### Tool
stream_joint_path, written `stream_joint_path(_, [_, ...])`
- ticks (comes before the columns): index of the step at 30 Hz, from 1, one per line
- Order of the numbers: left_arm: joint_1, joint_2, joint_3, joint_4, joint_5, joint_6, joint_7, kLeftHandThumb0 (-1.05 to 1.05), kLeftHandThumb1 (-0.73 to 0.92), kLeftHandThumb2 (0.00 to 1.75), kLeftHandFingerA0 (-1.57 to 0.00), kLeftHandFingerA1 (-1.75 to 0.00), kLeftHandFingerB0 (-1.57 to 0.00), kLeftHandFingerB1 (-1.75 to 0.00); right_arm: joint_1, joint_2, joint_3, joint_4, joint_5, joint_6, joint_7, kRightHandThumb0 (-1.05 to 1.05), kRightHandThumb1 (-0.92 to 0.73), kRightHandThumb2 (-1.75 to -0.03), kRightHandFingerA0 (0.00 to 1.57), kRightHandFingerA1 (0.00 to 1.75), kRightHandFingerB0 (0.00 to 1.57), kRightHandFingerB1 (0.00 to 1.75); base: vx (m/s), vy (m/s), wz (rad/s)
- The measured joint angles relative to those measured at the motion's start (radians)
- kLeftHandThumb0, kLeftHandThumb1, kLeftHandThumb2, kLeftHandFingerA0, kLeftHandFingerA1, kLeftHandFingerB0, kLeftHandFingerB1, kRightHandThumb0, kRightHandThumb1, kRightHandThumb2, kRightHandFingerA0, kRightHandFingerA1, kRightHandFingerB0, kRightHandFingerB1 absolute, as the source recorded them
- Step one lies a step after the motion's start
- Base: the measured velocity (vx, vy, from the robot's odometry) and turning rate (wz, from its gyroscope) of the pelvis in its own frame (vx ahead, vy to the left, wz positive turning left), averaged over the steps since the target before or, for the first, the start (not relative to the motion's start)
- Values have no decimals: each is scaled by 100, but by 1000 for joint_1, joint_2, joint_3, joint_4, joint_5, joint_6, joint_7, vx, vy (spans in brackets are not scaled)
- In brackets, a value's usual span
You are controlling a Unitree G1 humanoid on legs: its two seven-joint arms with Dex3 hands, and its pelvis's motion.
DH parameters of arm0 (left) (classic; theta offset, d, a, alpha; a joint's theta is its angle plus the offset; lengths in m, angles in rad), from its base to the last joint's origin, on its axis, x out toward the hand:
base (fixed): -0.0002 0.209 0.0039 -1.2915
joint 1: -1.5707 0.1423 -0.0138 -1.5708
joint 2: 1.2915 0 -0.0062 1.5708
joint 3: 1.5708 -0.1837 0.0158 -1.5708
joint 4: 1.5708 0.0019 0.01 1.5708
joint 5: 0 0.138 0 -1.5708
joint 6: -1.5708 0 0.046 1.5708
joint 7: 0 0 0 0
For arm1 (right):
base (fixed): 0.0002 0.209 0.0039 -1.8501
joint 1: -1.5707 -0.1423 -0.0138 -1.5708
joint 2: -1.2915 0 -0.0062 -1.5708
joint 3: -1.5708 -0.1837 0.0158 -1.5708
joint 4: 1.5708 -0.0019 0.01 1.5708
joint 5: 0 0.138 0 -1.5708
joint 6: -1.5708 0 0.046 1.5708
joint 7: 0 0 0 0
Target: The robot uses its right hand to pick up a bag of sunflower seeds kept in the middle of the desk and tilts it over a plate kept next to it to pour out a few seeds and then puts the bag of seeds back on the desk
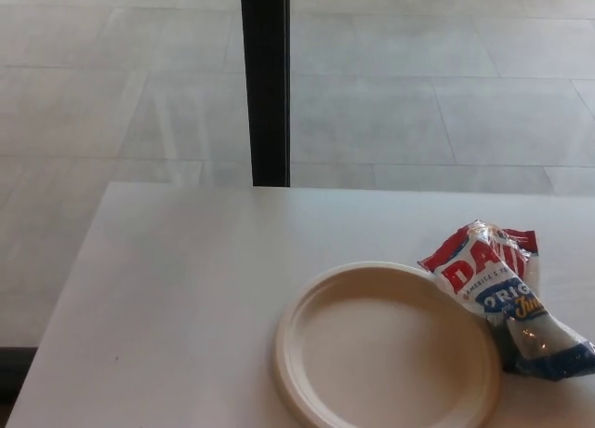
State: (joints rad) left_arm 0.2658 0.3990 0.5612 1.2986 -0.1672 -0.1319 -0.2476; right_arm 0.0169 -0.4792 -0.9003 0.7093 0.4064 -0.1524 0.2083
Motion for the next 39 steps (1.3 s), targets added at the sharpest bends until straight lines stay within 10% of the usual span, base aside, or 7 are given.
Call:
stream_joint_path(8, [0, 0, 1, 0, -2, 0, -2, -86, 72, 62, -30, -53, -14, -32, -32, -4, 128, -290, 4, 53, 30, -95, -65, -99, 0, 5, 0, 7, 0, 0, 0])
stream_joint_path(9, [0, 0, 1, 0, -2, 0, -2, -87, 58, 99, -26, -58, -4, -40, -33, -6, 148, -320, 3, 58, 33, -94, -65, -99, 0, 11, 0, 4, 0, 0, 0])
stream_joint_path(10, [0, 0, 1, 0, -2, 0, -2, -86, 72, 62, -27, -52, -15, -32, -35, -8, 177, -357, 0, 65, 37, -92, -62, -99, 0, 16, 1, 9, 0, 0, 0])
stream_joint_path(30, [-3, 0, -6, 5, -6, -7, -11, -82, 58, 97, -20, -57, -8, -43, -172, -119, 805, -577, -229, 233, 92, -83, -69, -62, 10, 34, 14, 26, 0, 0, 0])
stream_joint_path(33, [-4, 0, -7, 6, -8, -7, -14, -85, 75, 63, -26, -52, -15, -31, -216, -119, 873, -509, -277, 258, 93, -82, -53, -92, 5, 41, 9, 39, 0, 0, 0])
stream_joint_path(36, [-4, 0, -12, 7, -8, -7, -17, -84, 60, 99, -24, -59, -6, -41, -249, -119, 915, -453, -317, 279, 92, -40, -31, -96, 2, 52, 0, 48, 0, 0, 0])
stream_joint_path(39, [-3, 1, -21, 7, -9, -8, -20, -86, 76, 64, -25, -52, -17, -33, -268, -119, 957, -409, -365, 295, 86, -85, -69, -62, 13, 39, 24, 31, 0, 0, 0])
